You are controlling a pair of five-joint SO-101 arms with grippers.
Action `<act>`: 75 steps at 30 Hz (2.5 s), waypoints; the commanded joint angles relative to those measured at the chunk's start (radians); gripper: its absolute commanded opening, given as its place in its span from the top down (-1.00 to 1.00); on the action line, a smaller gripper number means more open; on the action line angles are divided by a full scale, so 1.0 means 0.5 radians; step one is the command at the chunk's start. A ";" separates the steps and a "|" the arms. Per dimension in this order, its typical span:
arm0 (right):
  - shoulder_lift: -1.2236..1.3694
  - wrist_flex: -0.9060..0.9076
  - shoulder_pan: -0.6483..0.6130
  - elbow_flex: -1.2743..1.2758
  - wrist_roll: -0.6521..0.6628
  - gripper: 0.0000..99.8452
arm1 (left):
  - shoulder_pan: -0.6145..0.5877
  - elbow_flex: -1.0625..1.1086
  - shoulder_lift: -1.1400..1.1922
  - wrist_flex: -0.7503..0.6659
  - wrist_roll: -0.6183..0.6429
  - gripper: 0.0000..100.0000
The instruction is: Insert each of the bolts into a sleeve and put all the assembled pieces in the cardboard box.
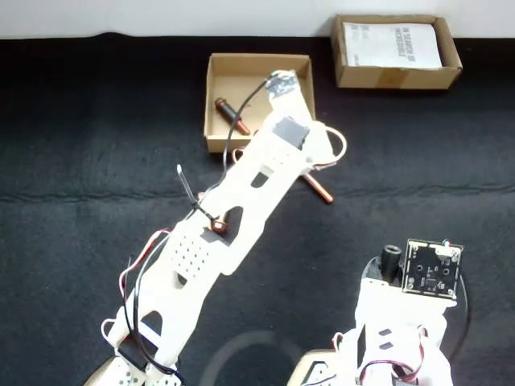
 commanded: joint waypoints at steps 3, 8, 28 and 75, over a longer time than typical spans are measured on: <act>-0.008 -0.041 0.011 -0.005 -0.006 0.99 | -0.020 -0.081 -0.026 -0.009 0.018 0.86; -0.008 -0.041 0.011 -0.008 -0.006 0.99 | -0.038 -0.078 -0.026 0.018 0.018 0.86; -0.008 -0.041 0.011 -0.008 -0.006 0.99 | -0.075 -0.087 0.121 0.021 0.095 0.69; -0.008 -1.386 -0.376 0.864 0.304 0.99 | -0.284 -1.293 0.235 0.872 -0.816 0.98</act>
